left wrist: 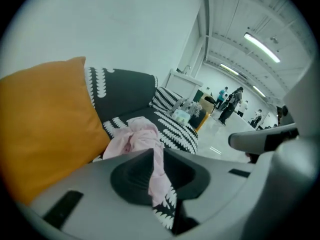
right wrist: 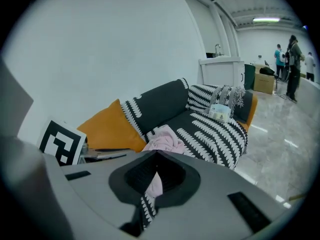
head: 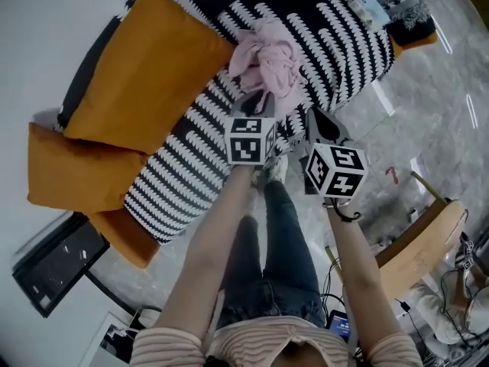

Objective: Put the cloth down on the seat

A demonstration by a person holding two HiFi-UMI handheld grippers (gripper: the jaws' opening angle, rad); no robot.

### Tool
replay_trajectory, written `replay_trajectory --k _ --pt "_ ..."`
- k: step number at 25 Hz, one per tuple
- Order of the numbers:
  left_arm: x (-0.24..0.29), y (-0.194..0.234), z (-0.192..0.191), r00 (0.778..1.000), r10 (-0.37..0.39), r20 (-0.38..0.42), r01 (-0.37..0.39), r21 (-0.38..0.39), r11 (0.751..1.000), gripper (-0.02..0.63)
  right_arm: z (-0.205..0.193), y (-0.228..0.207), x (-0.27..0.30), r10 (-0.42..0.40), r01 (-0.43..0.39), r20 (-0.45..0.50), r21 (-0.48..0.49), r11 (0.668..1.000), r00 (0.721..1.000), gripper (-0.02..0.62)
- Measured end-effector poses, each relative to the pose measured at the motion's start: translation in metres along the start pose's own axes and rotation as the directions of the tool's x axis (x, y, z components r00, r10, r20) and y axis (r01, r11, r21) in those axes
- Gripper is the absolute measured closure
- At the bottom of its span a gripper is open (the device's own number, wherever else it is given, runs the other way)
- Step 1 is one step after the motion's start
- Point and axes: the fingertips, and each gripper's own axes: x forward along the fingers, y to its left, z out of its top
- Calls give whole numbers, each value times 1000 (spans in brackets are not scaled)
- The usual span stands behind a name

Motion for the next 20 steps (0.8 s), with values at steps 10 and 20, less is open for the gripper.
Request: replay_trajectory --k 10,20 --pt "-100 -23 37 978 -71 196 67 25 997 594 31 33 -67 34 -36 128 8 999 991 588" --pt "-176 -48 60 947 -112 303 106 36 994 595 39 58 -130 42 -46 209 15 999 977 588"
